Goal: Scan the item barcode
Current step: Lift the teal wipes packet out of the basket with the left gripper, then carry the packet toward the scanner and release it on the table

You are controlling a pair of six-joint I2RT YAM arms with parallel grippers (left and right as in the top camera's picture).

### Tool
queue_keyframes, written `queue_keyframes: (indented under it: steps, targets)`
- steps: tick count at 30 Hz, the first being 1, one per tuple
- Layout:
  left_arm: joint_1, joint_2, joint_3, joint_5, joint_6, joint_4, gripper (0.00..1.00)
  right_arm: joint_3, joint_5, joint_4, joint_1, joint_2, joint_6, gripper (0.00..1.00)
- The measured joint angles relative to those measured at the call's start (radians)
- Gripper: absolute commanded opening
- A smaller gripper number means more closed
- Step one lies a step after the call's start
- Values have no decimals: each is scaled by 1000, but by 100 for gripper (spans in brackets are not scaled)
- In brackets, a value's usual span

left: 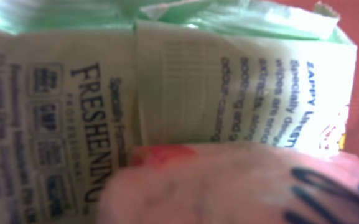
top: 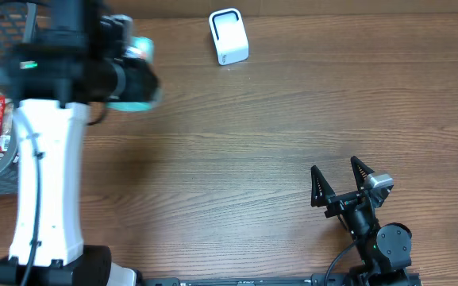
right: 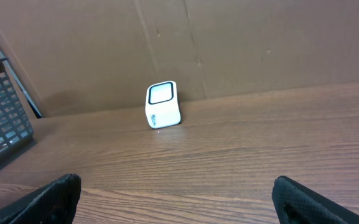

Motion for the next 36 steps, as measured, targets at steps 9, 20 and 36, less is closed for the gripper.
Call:
queue_keyframes:
  steps: [9,20,36]
  targets:
    - [-261,8,-394,-54,-167,302,32,0,0,0,0,0,0,100]
    - [-499,9,-721,-134,-318,623,32,0,0,0,0,0,1,100]
    - [-563,114,-800,-233,-418,795,38,0,0,0,0,0,1,100]
